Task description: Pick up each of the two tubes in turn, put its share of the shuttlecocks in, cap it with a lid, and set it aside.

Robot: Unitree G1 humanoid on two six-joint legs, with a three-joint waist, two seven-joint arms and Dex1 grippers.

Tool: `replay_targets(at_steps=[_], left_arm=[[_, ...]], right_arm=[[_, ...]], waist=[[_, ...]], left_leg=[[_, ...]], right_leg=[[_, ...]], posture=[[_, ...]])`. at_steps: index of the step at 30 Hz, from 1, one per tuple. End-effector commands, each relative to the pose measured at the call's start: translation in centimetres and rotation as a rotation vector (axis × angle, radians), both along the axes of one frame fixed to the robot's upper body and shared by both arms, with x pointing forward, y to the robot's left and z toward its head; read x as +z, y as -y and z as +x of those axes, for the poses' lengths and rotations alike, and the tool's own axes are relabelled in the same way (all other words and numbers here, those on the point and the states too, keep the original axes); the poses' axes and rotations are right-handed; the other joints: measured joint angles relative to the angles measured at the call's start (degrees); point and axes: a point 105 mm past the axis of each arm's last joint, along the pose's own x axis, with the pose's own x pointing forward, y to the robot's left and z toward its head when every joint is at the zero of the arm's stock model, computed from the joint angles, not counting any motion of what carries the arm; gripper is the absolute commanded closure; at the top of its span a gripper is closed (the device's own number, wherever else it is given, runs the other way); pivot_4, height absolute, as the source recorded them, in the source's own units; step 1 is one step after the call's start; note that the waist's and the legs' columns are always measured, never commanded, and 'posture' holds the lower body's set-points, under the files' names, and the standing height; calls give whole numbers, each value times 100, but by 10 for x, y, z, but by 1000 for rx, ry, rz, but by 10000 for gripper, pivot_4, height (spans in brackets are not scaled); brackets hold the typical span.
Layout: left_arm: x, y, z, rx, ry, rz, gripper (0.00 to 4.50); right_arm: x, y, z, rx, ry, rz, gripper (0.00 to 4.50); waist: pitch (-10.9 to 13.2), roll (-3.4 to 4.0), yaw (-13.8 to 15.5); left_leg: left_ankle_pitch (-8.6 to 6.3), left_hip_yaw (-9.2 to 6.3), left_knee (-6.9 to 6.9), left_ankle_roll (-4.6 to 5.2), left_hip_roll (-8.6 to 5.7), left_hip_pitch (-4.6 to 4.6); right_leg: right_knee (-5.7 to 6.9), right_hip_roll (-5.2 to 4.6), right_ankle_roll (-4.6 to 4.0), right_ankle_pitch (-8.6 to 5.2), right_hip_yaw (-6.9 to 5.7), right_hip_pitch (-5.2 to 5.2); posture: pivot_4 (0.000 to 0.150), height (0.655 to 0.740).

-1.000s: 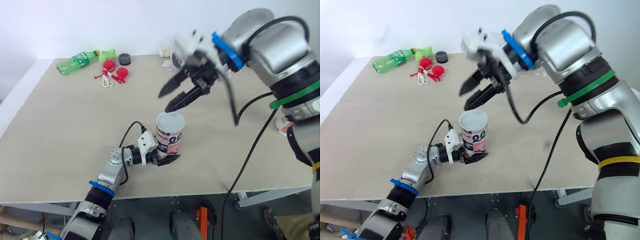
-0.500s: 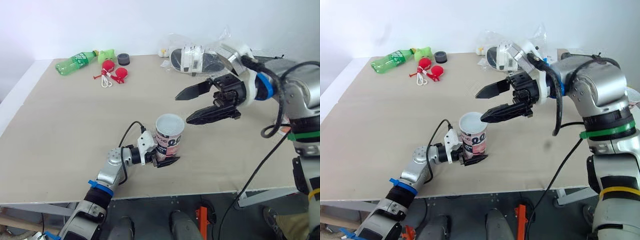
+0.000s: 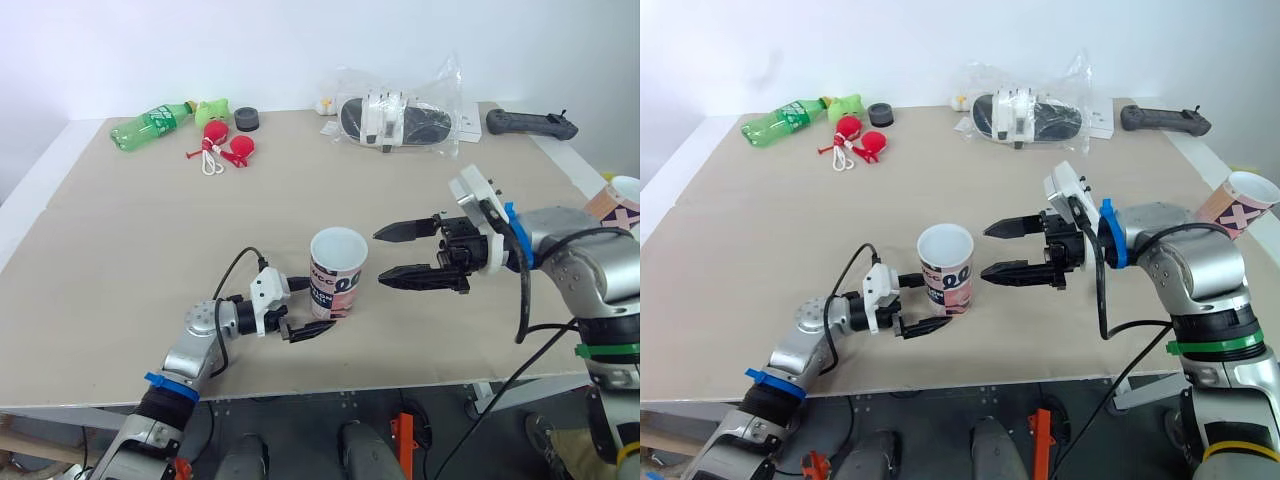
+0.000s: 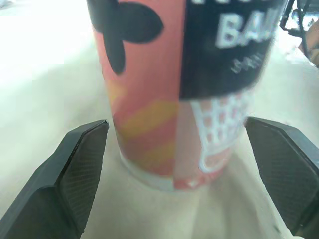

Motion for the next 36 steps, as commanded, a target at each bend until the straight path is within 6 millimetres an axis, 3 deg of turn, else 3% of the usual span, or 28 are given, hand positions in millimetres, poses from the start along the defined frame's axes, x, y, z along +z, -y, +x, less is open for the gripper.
replay_targets(at_steps=[1, 4, 8, 11, 16, 27, 36], left_arm=[[-1, -18, 0, 41, -10, 14, 328], [-3, -27, -2, 52, -12, 39, 328], [-3, -43, -4, 73, -21, 63, 328], [-6, -52, -6, 85, -19, 101, 328], [4, -61, -1, 132, -6, 88, 328], [8, -64, -3, 149, -17, 87, 328], [7, -65, -4, 145, -23, 96, 328]], right_arm=[[-17, -5, -3, -6, 49, -6, 0], [-38, -5, -4, -15, 36, -23, 0], [-42, -7, 5, -75, 34, 55, 0], [-56, -13, 6, -66, 19, 54, 0], [-71, -25, 5, -41, 14, 64, 0], [-94, -46, 9, -6, 37, 50, 0], [-93, -62, 18, 9, 48, 86, 0]], waist=[[0, -1, -5], [1, 0, -13], [3, -4, -18], [3, -6, -13], [4, -7, -16], [9, -15, -11], [9, -15, -12]], left_leg=[[0, 1, 0, 0, 1, 0], [0, 2, 0, 0, 2, 0], [1, 3, 1, -1, 4, 5], [2, 3, 1, 0, 6, 5], [2, 3, 0, 0, 8, 4], [2, 3, -2, 0, 10, 2], [3, 3, -2, -1, 11, 2]], right_leg=[[0, 1, 0, 0, 2, -2], [1, 3, -1, 1, 4, -4], [1, 5, -4, 7, 5, -1], [1, 7, -6, 9, 4, -1], [0, 9, -7, 8, 5, -2], [0, 11, -7, 7, 3, -4], [0, 12, -9, 9, 3, -4]], posture=[[1500, 7400], [1500, 7400], [1500, 7400], [1500, 7400], [1500, 7400], [1500, 7400], [1500, 7400]])
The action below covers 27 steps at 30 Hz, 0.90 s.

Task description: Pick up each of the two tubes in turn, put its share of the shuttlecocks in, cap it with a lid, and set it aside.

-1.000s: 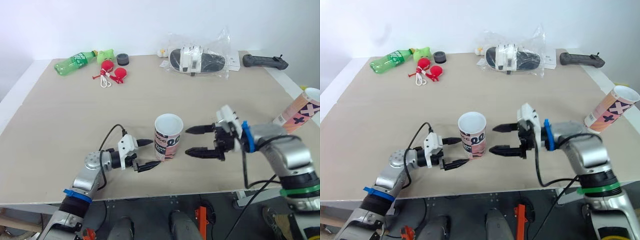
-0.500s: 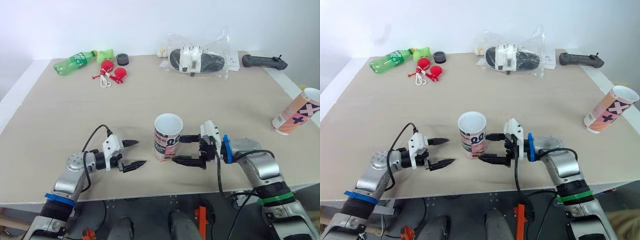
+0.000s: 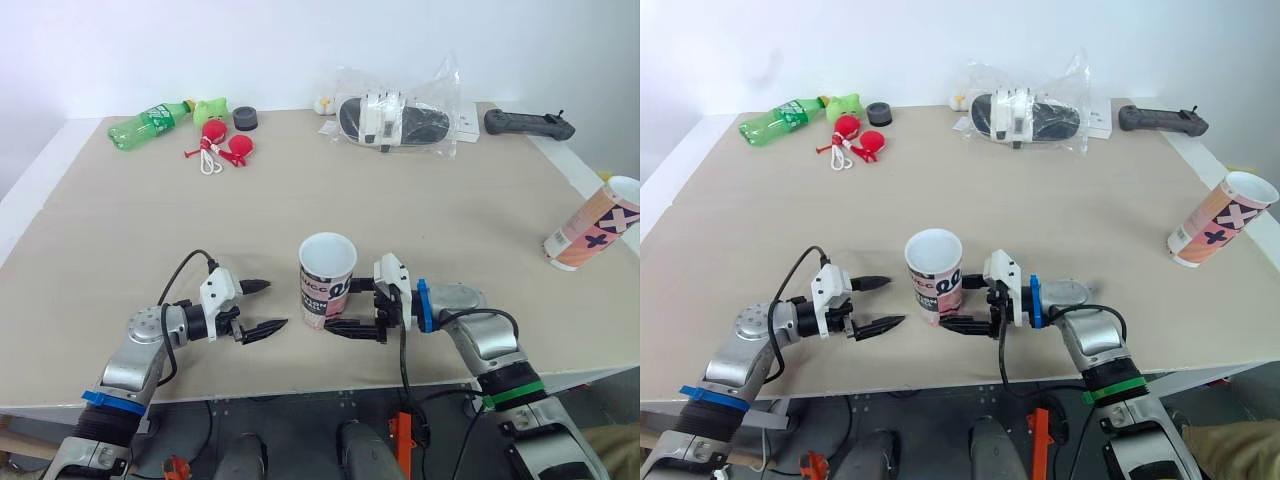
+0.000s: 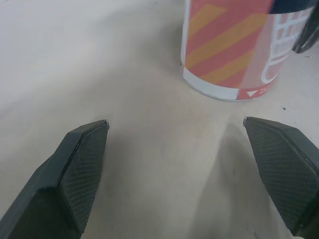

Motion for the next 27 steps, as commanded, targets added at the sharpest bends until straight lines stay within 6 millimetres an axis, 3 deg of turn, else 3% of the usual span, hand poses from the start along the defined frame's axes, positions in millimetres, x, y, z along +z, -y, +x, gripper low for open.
replay_targets(at_steps=[1, 14, 27], left_arm=[[8, -3, -2, -6, 27, -1, 328], [9, -2, -10, -40, -5, -41, 328], [18, 3, -12, -75, 38, -87, 328]], right_arm=[[9, -8, 2, 18, 39, 25, 0], [8, -30, -1, 58, 80, 77, 0], [4, -36, 1, 68, 99, 72, 0]], waist=[[0, 0, 1], [0, 0, -3], [0, -1, -2]], left_leg=[[0, 0, 0, 0, 0, 0], [0, -1, 0, 0, 3, -1], [0, -1, -1, 0, 5, -2]], right_leg=[[0, 0, 0, 0, 0, 0], [0, 2, -2, 0, -1, -1], [0, 4, -4, 0, -1, -2]], posture=[[1500, 7400], [1500, 7400], [1500, 7400]])
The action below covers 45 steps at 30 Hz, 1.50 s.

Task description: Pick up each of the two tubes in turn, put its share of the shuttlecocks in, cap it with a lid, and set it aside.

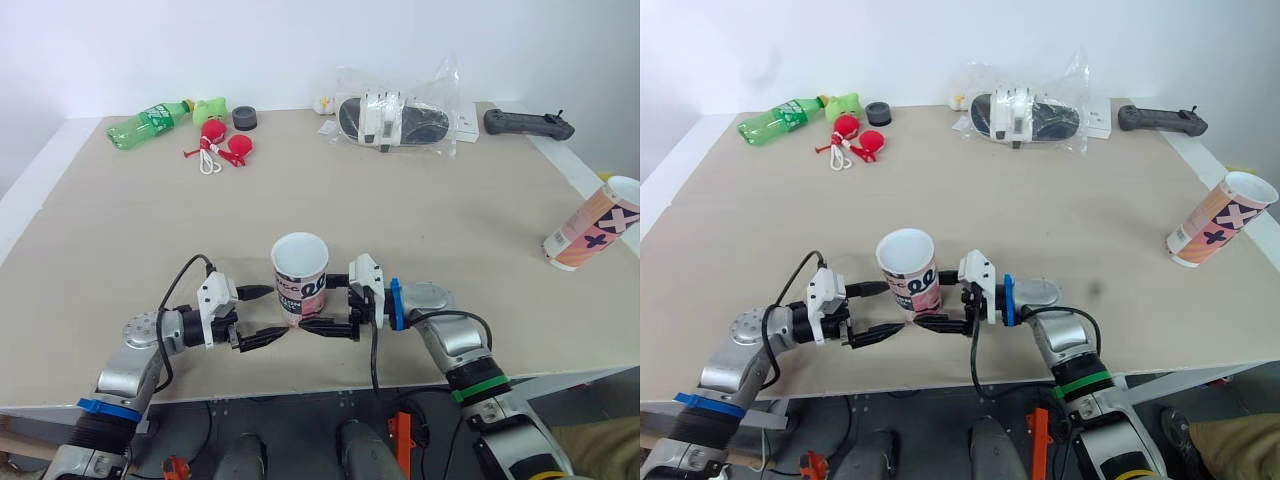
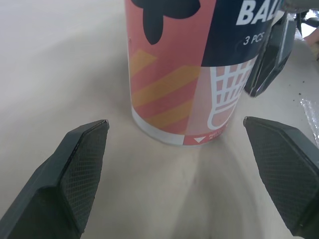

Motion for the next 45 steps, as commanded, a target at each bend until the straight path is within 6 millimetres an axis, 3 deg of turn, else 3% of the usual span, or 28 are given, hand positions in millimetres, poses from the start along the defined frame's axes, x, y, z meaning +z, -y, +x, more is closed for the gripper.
replay_targets(at_steps=[1, 6, 10, 14, 16, 19, 22, 26, 30, 32, 37, 45], left_arm=[[13, -1, 1, -4, 60, -17, 111], [11, -1, 1, 2, 59, -9, 0], [11, 1, 2, 8, 61, -4, 0], [23, 5, 7, 27, 87, -29, 0], [27, 7, 7, 30, 100, -37, 0], [47, 23, 15, 33, 137, -100, 0], [60, 34, 20, 34, 148, -147, 0], [73, 48, 24, 10, 149, -203, 0], [80, 61, 28, -24, 158, -227, 0], [82, 65, 30, -38, 161, -232, 0], [82, 69, 31, -53, 165, -232, 0], [82, 66, 30, -42, 171, -224, 0]], right_arm=[[9, -4, 0, 18, 39, 17, 2433], [11, -3, 1, 17, 35, 26, 14339], [20, -3, -1, 11, 29, 57, 14772], [49, 16, 4, -93, 31, 148, 14772], [64, 32, 9, -185, 46, 182, 14772], [87, 85, 21, -480, 76, 244, 14772], [97, 122, 27, -712, 96, 282, 14772], [91, 173, 27, -996, 127, 253, 14772], [67, 221, 32, -1284, 138, 164, 14772], [61, 236, 36, -1366, 147, 165, 14772], [63, 284, 45, -1610, 225, 219, 14772], [37, 297, 61, -1657, 160, 228, 14772]], waist=[[0, 0, 0], [0, 0, 0], [0, 0, 0], [1, -1, 7], [1, -1, 21], [3, -4, 65], [6, -10, 133], [6, -10, 136], [6, -10, 114], [6, -11, 124], [7, -9, 83], [7, -9, 5]], left_leg=[[0, 0, 0, 0, 0, 0], [0, 0, 0, 0, 0, 0], [0, 0, 0, 0, 0, 0], [0, -1, 0, 0, 0, -4], [0, -2, 0, 0, -2, -6], [0, -3, 0, 0, -7, -9], [0, -8, 2, 0, -13, -18], [-1, -4, -1, 1, -11, -15], [-1, 1, -2, 1, -11, -15], [0, 3, 0, 1, -13, -14], [1, 19, 2, 1, -18, -9], [-1, 19, -3, 4, -16, -9]], right_leg=[[0, 0, 0, 0, 0, 0], [0, 0, 0, 0, 0, 0], [0, 0, 0, 0, 0, 0], [0, -1, 0, 0, -1, -2], [0, -3, 1, 0, -1, -2], [-2, -9, 4, -2, -3, -1], [-6, -14, 7, -4, -7, -1], [-6, -11, 6, -5, -2, -4], [-6, -10, 5, -6, 3, -6], [-5, -11, 6, -3, 4, -5], [-6, -13, 12, 2, 27, -5], [-9, -11, 14, -1, 29, -5]], posture=[[1500, 7400], [1500, 7400], [1500, 7400], [1500, 7400], [1500, 7400], [1500, 7400], [1500, 7400], [1500, 7400], [1500, 7400], [1500, 7400], [1500, 7400], [1500, 7400]])
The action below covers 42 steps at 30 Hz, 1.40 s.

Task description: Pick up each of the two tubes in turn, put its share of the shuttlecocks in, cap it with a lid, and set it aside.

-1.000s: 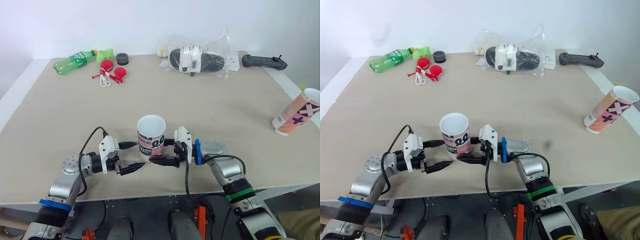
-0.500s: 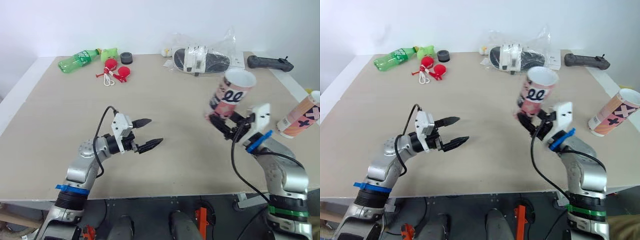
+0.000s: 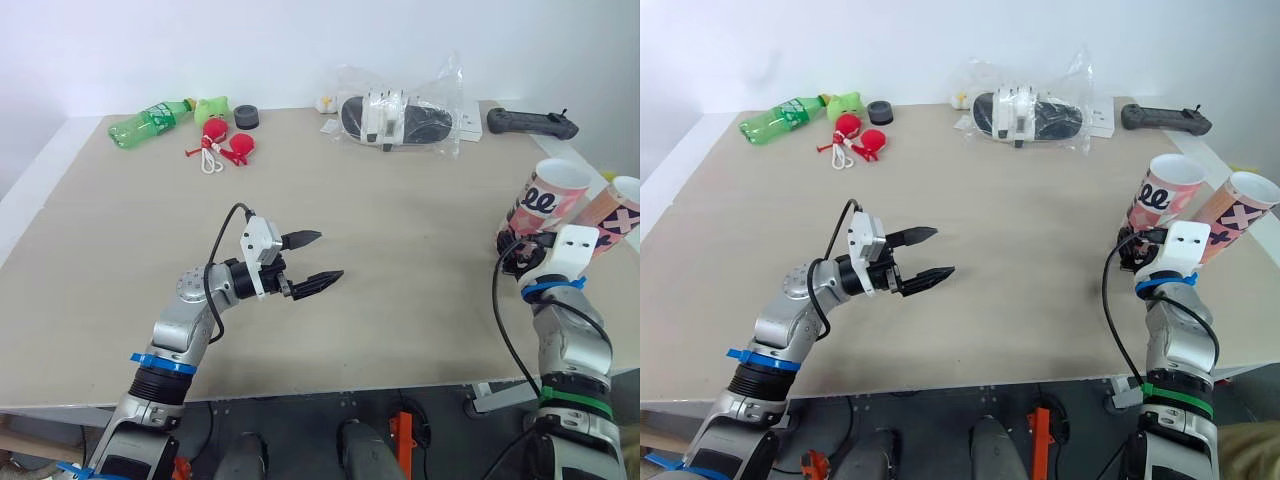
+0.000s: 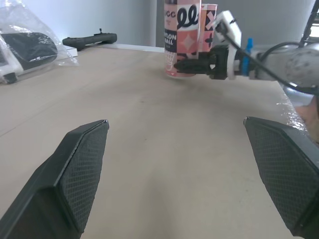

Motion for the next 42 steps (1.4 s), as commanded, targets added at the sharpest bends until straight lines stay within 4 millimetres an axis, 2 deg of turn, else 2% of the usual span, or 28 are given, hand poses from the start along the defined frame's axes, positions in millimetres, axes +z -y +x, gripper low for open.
replay_targets(at_steps=[1, 3, 5, 6, 7, 14, 25, 27, 32, 36, 38, 42], left_arm=[[9, -4, -3, 14, 52, -15, 0], [8, -5, -4, 19, 52, -13, 0], [7, -6, -5, 22, 51, -11, 0], [7, -6, -5, 24, 51, -10, 0], [7, -7, -5, 25, 51, -10, 0], [6, -9, -4, 32, 52, -5, 0], [-9, -23, -3, 68, 21, 32, 0], [-14, -28, -3, 89, 9, 49, 0], [-28, -70, 2, 278, -68, 98, 0], [-37, -106, -7, 410, -98, 161, 0], [-38, -116, -12, 444, -107, 171, 0], [-41, -143, -31, 524, -131, 209, 0]], right_arm=[[9, 6, 3, -15, 46, -23, 14772], [3, 9, 4, -21, 31, -26, 14772], [-1, 10, 4, -22, 20, -28, 4868], [-2, 11, 4, -20, 17, -27, 1558], [-2, 10, 5, -17, 19, -25, 696], [6, 8, -1, 22, 49, -46, 696], [13, 0, -54, 102, 22, -93, 696], [14, -9, -64, 183, -5, -100, 696], [26, -51, -85, 590, -139, -137, 696], [36, -56, -86, 749, -260, -173, 696], [39, -58, -83, 781, -285, -184, 696], [40, -75, -73, 885, -323, -204, 696]], waist=[[0, 0, -12], [0, 0, -13], [0, 0, -14], [0, -1, -15], [0, 0, -15], [0, 0, -13], [-1, 1, -1], [-1, 0, -5], [1, 2, -45], [11, -17, -48], [13, -22, -24], [25, -44, -19]], left_leg=[[0, 1, 0, 0, 0, 3], [0, 1, 1, 0, -1, 6], [0, 1, 1, 0, -1, 9], [1, 1, 2, 0, -1, 10], [1, 1, 2, 1, -2, 10], [1, 1, 2, 1, -2, 8], [1, 0, -1, 2, -3, 8], [1, 0, -1, 2, -3, 8], [0, 2, -1, 2, 0, 9], [1, 4, 0, 3, 5, 14], [1, 4, 4, 2, 3, 8], [0, 4, 3, 1, 4, 4]], right_leg=[[0, 0, 0, 0, 2, 1], [-1, 0, 1, 1, 3, 5], [-1, 0, 0, 2, 3, 9], [-1, 0, 1, 2, 3, 10], [-1, 1, 0, 2, 4, 11], [-1, 2, 2, 1, 7, 9], [-2, 0, 5, -4, 8, 9], [-2, 1, 4, -4, 9, 8], [-1, 3, 2, -5, 14, 7], [-1, 10, -26, -15, 17, 10], [-2, 9, -26, -16, 17, 9], [-3, 9, -27, -18, 17, 5]], posture=[[1500, 7400], [1500, 7400], [1500, 7400], [1500, 7400], [1500, 7400], [1500, 7400], [1500, 7400], [1500, 7400], [1500, 7400], [1500, 7400], [1500, 7400], [1500, 7400]])
